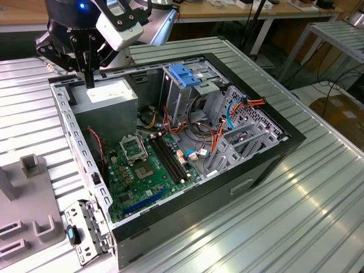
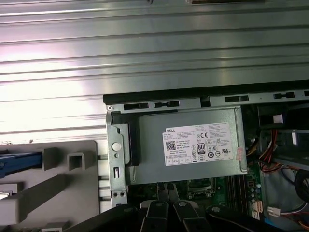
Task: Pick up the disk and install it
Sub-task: 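Reach for the disk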
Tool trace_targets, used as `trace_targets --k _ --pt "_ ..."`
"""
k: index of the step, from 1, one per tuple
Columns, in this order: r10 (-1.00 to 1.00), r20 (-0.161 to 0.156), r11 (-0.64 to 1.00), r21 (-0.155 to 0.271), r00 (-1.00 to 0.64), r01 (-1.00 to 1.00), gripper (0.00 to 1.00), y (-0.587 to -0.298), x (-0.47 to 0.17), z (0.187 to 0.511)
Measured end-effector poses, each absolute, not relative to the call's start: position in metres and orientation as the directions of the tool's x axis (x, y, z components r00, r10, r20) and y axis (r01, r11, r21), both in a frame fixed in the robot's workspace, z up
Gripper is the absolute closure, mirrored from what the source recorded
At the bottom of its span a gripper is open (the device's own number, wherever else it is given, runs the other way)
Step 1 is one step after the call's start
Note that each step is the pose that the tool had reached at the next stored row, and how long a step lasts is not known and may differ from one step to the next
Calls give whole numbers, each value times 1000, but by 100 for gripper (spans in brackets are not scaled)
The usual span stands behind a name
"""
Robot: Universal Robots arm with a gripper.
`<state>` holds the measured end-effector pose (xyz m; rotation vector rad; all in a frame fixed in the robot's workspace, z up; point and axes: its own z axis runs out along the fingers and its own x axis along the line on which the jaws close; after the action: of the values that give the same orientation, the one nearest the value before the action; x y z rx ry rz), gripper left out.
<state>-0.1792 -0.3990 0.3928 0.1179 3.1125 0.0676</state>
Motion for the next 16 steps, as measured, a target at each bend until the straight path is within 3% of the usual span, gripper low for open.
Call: trace_targets --k 16 --pt "76 -24 996 44 -997 75 89 -399 -188 393"
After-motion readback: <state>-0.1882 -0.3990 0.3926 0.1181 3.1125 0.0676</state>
